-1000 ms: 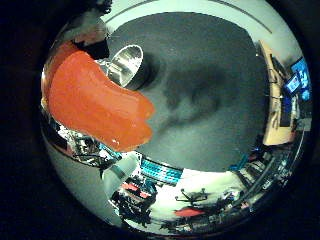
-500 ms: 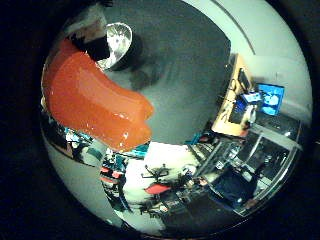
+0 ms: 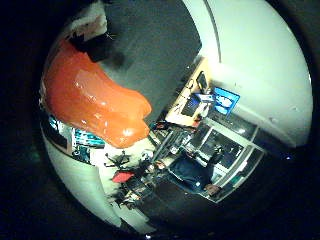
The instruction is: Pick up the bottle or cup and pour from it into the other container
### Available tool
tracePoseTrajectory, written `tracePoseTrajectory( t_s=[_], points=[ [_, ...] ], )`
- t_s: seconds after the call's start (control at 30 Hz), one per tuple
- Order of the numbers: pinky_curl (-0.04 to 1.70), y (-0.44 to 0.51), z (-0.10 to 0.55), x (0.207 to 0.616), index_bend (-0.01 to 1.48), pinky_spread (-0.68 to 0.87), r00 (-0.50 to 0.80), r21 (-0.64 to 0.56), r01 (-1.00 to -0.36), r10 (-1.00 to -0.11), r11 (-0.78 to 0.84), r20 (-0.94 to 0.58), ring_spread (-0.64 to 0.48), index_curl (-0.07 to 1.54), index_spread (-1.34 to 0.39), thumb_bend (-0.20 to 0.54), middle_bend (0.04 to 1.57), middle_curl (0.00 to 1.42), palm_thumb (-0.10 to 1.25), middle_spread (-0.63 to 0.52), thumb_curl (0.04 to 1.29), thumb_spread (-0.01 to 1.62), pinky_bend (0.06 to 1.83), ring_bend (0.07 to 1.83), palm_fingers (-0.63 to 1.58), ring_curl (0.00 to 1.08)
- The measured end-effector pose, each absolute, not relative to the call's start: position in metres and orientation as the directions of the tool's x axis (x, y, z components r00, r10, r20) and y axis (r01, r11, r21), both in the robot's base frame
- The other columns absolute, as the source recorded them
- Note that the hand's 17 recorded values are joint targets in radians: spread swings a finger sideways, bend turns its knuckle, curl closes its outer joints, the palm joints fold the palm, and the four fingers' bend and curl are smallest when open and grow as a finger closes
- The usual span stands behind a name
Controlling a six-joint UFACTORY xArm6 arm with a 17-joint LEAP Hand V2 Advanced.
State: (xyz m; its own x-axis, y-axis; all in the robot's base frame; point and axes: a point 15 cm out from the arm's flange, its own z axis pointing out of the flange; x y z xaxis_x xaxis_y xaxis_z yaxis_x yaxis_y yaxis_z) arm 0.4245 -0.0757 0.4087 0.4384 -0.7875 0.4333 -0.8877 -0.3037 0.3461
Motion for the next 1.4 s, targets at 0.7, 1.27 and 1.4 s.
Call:
tracePoseTrajectory(
  t_s=[0.7, 1.27, 1.4],
  points=[
    [1.01, -0.017, 0.368, 0.467, 1.15, -0.3, 0.5, 0.43, -0.862, -0.591, -0.268, 0.633, -0.28, 0.94, -0.22, -0.018, 1.29, 0.97, 1.16, -0.17, 0.93, 0.09, 1.13, 1.26, 1.08, 0.98],
    [1.03, -0.012, 0.372, 0.463, 1.15, -0.31, 0.511, 0.434, -0.857, -0.572, -0.278, 0.642, -0.28, 0.94, -0.22, -0.017, 1.29, 0.97, 1.16, -0.17, 0.93, 0.11, 1.12, 1.26, 1.08, 0.98],
    [1.03, -0.011, 0.381, 0.458, 1.15, -0.31, 0.507, 0.422, -0.859, -0.584, -0.288, 0.634, -0.28, 0.94, -0.22, -0.017, 1.29, 0.97, 1.16, -0.17, 0.94, 0.11, 1.12, 1.25, 1.08, 0.98]
  ],
)
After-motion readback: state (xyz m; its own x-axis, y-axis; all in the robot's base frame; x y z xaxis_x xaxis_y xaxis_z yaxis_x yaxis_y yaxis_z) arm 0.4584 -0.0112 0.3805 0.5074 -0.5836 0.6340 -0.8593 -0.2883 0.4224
